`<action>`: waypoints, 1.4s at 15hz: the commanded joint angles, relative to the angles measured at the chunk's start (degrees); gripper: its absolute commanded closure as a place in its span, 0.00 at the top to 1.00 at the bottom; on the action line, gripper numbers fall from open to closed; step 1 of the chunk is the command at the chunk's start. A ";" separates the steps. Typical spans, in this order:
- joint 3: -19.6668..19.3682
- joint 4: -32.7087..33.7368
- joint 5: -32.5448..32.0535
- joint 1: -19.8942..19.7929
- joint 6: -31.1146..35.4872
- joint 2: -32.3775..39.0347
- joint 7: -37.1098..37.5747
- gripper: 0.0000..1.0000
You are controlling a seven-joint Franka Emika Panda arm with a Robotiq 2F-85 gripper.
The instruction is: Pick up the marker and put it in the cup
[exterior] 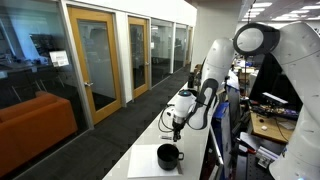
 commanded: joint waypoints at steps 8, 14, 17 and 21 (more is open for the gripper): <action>7.12 -8.15 0.90 -2.26 -3.12 -13.64 -1.32 0.05; 9.91 -13.37 0.13 0.09 -10.86 -21.46 -4.84 0.05; 6.63 -15.12 -4.01 4.41 -15.51 -24.02 -4.62 0.05; 0.66 -15.47 -16.07 10.16 -18.92 -26.07 -0.06 0.05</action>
